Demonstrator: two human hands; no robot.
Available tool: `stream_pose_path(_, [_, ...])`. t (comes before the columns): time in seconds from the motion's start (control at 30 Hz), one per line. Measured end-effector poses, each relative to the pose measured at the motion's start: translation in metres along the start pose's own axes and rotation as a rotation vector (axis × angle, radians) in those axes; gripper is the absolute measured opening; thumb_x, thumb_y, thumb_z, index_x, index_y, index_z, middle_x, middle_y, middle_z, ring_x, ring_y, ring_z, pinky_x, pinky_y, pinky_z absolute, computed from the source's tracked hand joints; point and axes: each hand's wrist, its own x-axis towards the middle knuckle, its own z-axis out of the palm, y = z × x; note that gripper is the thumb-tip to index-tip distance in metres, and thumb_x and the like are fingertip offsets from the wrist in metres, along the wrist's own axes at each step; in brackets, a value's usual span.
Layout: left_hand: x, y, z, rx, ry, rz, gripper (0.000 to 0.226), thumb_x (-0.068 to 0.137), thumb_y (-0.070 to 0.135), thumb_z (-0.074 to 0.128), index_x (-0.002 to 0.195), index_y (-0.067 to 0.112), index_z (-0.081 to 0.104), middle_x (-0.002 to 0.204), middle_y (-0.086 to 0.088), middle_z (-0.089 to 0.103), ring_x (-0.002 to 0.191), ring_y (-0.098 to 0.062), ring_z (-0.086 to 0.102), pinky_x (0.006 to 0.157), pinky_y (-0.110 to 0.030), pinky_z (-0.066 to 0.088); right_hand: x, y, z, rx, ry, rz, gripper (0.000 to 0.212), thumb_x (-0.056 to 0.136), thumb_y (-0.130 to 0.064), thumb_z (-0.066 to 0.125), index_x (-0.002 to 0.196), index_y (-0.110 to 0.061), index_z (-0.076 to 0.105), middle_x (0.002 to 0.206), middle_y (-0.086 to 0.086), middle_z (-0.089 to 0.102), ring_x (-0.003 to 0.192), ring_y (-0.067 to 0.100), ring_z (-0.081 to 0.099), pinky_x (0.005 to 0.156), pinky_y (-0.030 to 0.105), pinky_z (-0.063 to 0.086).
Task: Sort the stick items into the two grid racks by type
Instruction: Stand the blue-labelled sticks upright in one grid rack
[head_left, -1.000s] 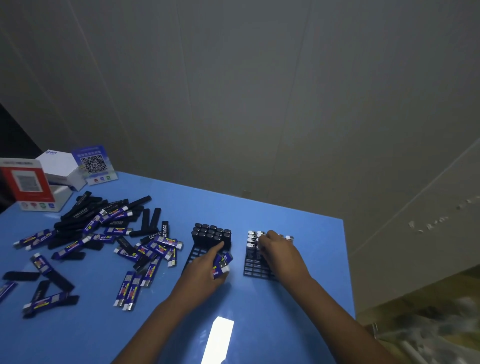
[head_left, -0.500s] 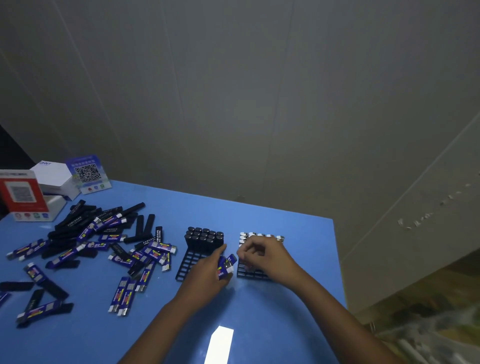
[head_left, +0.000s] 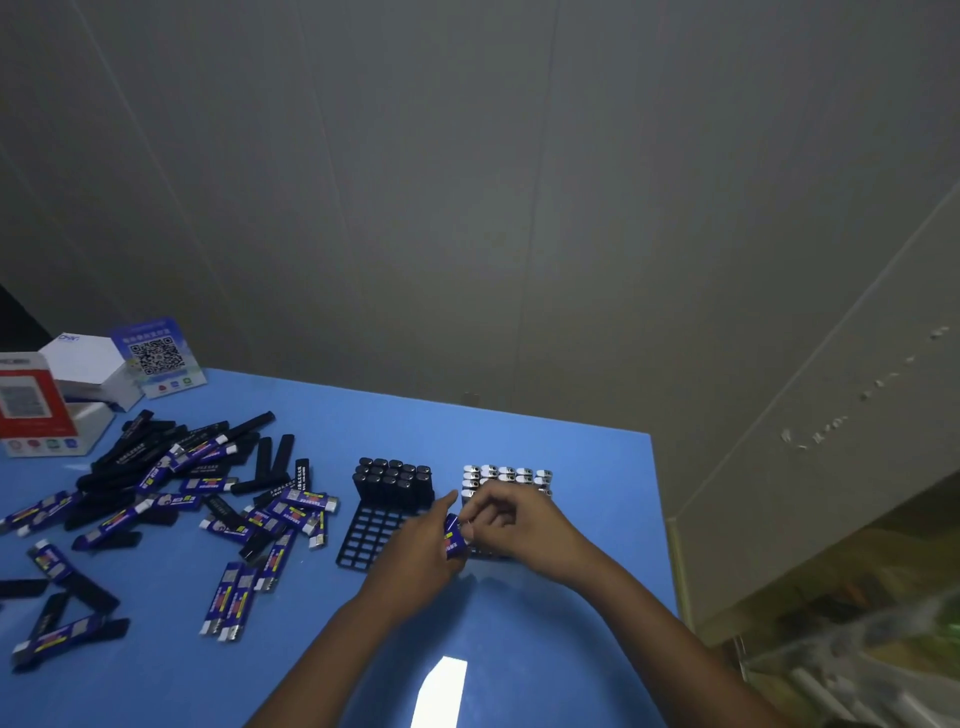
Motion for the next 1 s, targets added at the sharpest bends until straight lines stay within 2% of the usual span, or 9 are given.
stream_pose_path(0.17, [0.003,0.001,0.002,-0.12,-0.041,0.064,0.074,0.081,0.031,0.071,0.145,0.033,0.035,0.113,0.006,0.064,0.095,-0.006,0.063,0.082,-0.032,0.055,-0.001,-0.001,-0.01,0.03,0.001,-0.007,0.008,0.089,-0.005,0.07,0.096,-0.01,0.071,0.077,0.006,0.066,0.07,0.014,0.058,0.067,0.027,0.049])
stream_pose_path(0.23, [0.006,0.003,0.001,-0.154,-0.057,0.075,0.072,0.079,0.032,0.072,0.143,0.034,0.038,0.111,0.005,0.065,0.091,-0.006,0.064,0.078,-0.032,0.056,-0.002,-0.002,-0.015,0.029,0.001,-0.023,0.009,0.089,-0.006,0.07,0.096,-0.011,0.071,0.078,0.006,0.066,0.072,0.013,0.06,0.069,0.027,0.05])
stream_pose_path(0.37, [0.007,0.008,0.0,-0.254,-0.102,0.083,0.073,0.081,0.023,0.077,0.143,0.031,0.039,0.112,0.005,0.064,0.091,-0.009,0.066,0.066,-0.018,0.053,-0.003,-0.006,-0.021,0.018,-0.018,-0.077,0.01,0.091,-0.006,0.067,0.095,-0.013,0.073,0.087,0.015,0.072,0.08,0.017,0.065,0.076,0.035,0.055])
stream_pose_path(0.6, [0.005,-0.004,-0.007,-0.257,-0.123,0.032,0.082,0.082,0.026,0.077,0.148,0.032,0.029,0.111,-0.001,0.058,0.09,-0.01,0.062,0.074,-0.022,0.054,-0.003,-0.006,-0.022,0.024,-0.003,-0.098,0.011,0.092,-0.006,0.068,0.095,-0.014,0.076,0.087,0.004,0.072,0.082,0.015,0.064,0.078,0.035,0.053])
stream_pose_path(0.7, [0.002,-0.004,-0.009,-0.275,-0.145,0.007,0.086,0.083,0.026,0.077,0.151,0.032,0.024,0.114,-0.002,0.055,0.09,-0.009,0.06,0.067,-0.016,0.049,-0.002,-0.009,-0.019,0.03,-0.003,-0.084,0.01,0.091,-0.003,0.068,0.096,-0.007,0.075,0.082,-0.003,0.071,0.079,0.009,0.064,0.074,0.023,0.051])
stream_pose_path(0.77, [0.001,-0.003,-0.011,-0.276,-0.149,0.0,0.086,0.084,0.027,0.076,0.151,0.032,0.022,0.113,-0.001,0.054,0.088,-0.009,0.06,0.064,-0.016,0.048,-0.001,-0.012,-0.02,0.026,-0.009,-0.076,0.009,0.091,-0.002,0.068,0.097,-0.005,0.075,0.083,-0.001,0.072,0.078,0.007,0.064,0.074,0.02,0.05])
stream_pose_path(0.9, [-0.002,-0.005,-0.014,-0.286,-0.154,-0.005,0.086,0.084,0.028,0.076,0.151,0.033,0.022,0.107,0.003,0.055,0.088,-0.012,0.062,0.067,-0.027,0.057,-0.001,-0.015,-0.02,0.0,-0.018,-0.078,0.008,0.091,-0.003,0.068,0.095,-0.007,0.075,0.085,0.006,0.072,0.075,0.007,0.063,0.072,0.019,0.049])
stream_pose_path(1.0, [-0.006,-0.01,-0.015,-0.284,-0.161,-0.024,0.085,0.085,0.025,0.074,0.152,0.03,0.021,0.112,0.007,0.056,0.085,-0.007,0.062,0.064,-0.02,0.053,0.001,-0.016,-0.025,-0.004,0.047,-0.097,0.009,0.092,-0.006,0.069,0.092,-0.013,0.074,0.087,0.009,0.073,0.078,0.011,0.063,0.072,0.025,0.052])
